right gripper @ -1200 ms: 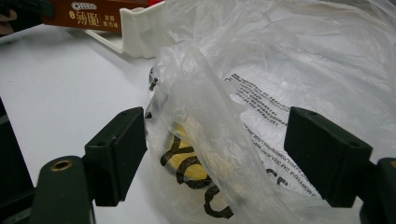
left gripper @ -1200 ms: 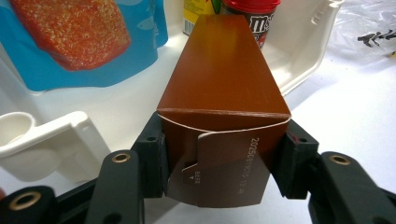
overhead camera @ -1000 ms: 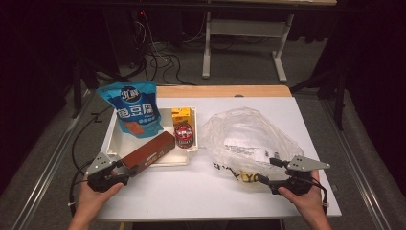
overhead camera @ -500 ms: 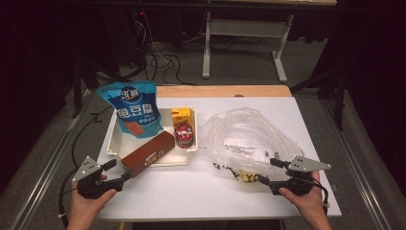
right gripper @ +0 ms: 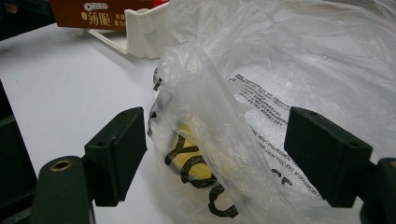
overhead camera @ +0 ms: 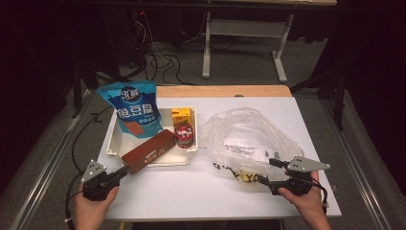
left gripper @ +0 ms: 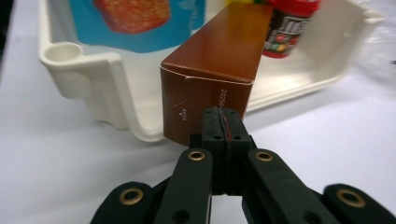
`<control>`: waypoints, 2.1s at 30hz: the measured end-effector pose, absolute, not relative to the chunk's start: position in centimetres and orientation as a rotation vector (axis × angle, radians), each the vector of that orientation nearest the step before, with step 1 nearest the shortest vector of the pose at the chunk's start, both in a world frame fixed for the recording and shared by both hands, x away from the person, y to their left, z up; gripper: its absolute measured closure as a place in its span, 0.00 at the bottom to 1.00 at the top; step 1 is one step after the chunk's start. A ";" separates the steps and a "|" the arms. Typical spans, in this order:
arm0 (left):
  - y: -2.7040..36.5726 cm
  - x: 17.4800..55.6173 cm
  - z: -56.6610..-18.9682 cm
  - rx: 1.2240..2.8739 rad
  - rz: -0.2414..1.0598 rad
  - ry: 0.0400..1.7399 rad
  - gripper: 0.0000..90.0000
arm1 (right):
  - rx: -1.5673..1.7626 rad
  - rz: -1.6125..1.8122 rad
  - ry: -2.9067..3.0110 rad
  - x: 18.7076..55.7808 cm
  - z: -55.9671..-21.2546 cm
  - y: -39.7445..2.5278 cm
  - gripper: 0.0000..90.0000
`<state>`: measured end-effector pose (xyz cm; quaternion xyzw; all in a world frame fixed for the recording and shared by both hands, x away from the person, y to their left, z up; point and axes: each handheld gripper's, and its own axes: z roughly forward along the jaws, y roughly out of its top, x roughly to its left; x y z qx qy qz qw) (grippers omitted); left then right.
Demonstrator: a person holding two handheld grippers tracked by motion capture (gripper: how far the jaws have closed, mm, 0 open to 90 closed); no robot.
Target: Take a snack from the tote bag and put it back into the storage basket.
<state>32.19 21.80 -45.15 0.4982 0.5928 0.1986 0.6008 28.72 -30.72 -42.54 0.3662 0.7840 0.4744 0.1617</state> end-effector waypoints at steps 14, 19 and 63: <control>20.9 33.8 -45.7 1.129 0.502 1.452 1.00 | 1.050 1.346 2.243 28.9 -42.8 -30.7 0.24; 19.8 34.9 -46.4 1.155 0.536 1.478 0.99 | 1.046 1.347 2.247 29.0 -42.9 -30.5 0.24; 16.2 37.8 -45.2 1.044 0.414 1.450 0.40 | 1.083 1.343 2.219 28.9 -43.0 -30.7 0.26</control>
